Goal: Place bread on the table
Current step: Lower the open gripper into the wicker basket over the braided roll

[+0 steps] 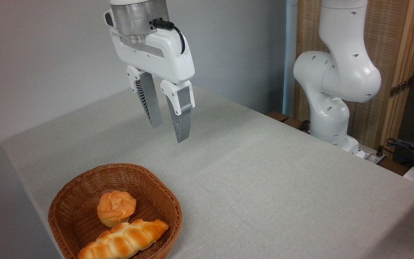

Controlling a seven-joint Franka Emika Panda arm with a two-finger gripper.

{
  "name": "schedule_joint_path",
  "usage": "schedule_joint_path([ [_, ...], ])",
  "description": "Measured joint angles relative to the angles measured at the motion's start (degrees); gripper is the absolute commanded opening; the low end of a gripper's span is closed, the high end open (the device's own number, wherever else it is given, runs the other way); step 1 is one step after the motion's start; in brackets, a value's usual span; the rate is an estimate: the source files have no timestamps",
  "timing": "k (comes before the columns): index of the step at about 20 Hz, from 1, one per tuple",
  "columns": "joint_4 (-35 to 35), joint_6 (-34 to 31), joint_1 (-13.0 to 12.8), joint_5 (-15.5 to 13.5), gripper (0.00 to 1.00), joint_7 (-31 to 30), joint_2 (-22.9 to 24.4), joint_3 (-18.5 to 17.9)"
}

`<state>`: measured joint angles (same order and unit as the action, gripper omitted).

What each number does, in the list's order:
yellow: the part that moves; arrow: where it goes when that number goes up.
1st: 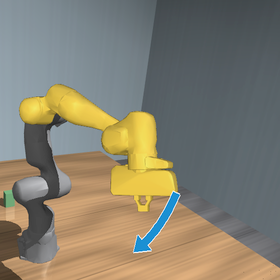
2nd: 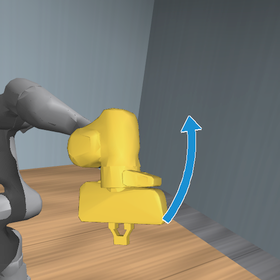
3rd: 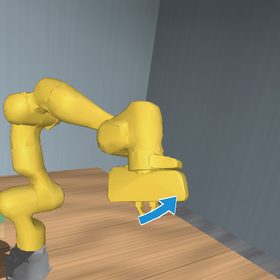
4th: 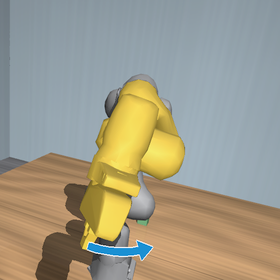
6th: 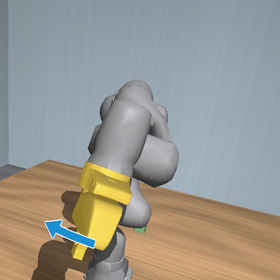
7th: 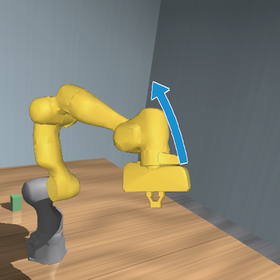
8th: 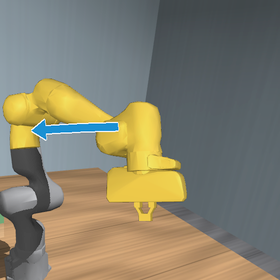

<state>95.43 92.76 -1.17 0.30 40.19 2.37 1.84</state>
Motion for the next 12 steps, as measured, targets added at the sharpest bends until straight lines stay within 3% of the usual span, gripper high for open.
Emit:
schedule_joint_path([
  [12, 2.1, 5.0, 0.1, 0.0, 1.00, 0.0, 0.2, -0.1],
])
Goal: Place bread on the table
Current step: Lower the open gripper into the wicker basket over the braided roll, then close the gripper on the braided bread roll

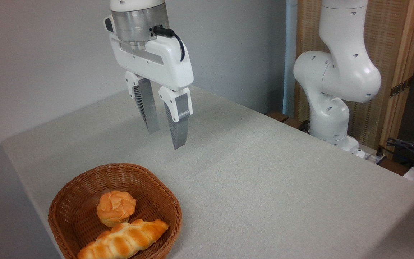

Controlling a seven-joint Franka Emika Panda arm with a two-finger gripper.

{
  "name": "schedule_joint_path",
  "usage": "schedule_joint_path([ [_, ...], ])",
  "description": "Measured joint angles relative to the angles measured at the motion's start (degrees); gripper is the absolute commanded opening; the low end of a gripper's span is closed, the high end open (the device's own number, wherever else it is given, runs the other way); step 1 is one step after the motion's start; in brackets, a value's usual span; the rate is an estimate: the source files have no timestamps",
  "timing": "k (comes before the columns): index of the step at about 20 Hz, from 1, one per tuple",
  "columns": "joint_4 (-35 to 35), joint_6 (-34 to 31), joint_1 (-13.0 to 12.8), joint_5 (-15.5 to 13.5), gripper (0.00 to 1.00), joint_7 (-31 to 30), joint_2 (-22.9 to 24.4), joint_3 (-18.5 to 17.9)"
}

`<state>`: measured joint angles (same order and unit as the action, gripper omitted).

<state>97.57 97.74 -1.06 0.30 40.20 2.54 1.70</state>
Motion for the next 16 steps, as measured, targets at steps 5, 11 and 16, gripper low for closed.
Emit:
schedule_joint_path([
  [5, 1.1, 10.3, 0.2, 0.0, 1.00, 0.0, -2.7, -0.1],
  [11, 1.2, 20.6, 0.3, 0.3, 1.00, 0.0, -9.3, -0.2],
  [16, 1.2, 26.5, 0.4, 0.8, 1.00, 0.1, -14.0, -0.6],
])
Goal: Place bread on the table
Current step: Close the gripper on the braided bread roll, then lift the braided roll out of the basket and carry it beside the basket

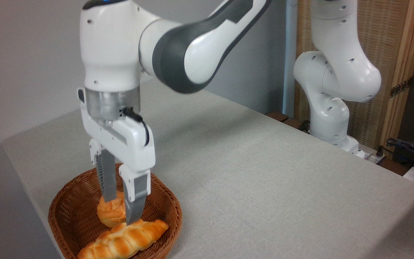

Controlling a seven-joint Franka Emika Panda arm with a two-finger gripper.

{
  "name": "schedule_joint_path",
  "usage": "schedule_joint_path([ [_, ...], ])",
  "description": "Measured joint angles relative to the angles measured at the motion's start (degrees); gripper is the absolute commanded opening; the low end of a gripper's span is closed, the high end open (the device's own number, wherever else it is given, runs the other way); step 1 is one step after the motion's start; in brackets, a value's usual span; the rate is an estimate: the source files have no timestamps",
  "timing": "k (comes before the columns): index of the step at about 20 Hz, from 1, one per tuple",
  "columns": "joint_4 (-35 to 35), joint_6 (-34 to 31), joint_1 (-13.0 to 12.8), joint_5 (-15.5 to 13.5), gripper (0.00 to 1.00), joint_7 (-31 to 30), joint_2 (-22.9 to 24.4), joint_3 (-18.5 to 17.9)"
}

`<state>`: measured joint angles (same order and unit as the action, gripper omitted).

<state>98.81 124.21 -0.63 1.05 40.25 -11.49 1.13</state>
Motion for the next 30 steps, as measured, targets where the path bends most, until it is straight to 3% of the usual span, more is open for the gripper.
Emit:
schedule_joint_path([
  [3, 0.0, 4.1, 0.0, 0.4, 1.00, 0.1, -2.7, 0.0],
  [7, 0.0, 6.8, 0.0, 4.5, 1.00, 0.1, -5.3, 0.0],
  [10, 0.0, 7.3, -0.1, 5.4, 0.99, 0.1, -6.5, 0.1],
  [14, 0.0, 8.4, -0.3, 6.2, 0.50, 0.1, -7.3, 0.1],
  [17, 0.0, 8.5, -0.3, 6.3, 0.35, 0.1, -7.3, 0.1],
  [27, -0.3, 8.5, -0.4, 6.3, 0.32, 0.1, -7.3, 0.2],
  [30, -1.1, 8.3, -0.4, 3.3, 0.32, 0.0, -6.3, 0.2],
])
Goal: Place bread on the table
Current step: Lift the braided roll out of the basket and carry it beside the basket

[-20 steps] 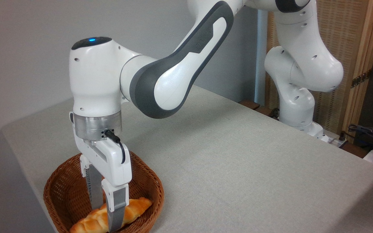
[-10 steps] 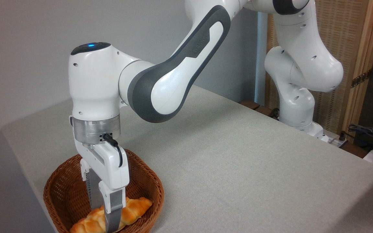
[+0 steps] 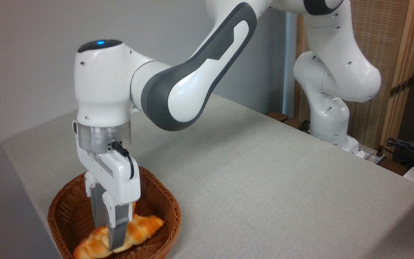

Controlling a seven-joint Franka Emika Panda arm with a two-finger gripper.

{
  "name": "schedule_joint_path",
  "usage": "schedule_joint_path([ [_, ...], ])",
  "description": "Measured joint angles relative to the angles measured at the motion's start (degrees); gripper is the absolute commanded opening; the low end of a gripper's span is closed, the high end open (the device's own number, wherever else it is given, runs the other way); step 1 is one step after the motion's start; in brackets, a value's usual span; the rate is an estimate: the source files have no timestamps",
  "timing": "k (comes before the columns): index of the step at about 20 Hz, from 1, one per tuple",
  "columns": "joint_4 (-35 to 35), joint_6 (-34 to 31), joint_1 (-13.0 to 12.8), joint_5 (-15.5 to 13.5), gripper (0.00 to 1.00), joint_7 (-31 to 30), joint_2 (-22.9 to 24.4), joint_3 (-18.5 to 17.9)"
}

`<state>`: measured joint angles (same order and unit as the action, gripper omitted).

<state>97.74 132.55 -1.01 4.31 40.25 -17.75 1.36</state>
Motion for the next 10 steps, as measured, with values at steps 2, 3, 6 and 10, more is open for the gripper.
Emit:
schedule_joint_path([
  [2, -0.4, -2.3, 0.0, -2.6, 0.32, -0.5, 1.8, 0.0],
  [3, -0.7, -4.3, 0.0, -3.1, 0.32, -1.0, 3.2, 0.0],
  [6, -1.5, -11.6, 0.0, -4.4, 0.32, -1.3, 8.3, 0.0],
  [10, -1.4, -27.1, -0.1, -4.7, 0.33, -1.3, 15.3, 0.1],
])
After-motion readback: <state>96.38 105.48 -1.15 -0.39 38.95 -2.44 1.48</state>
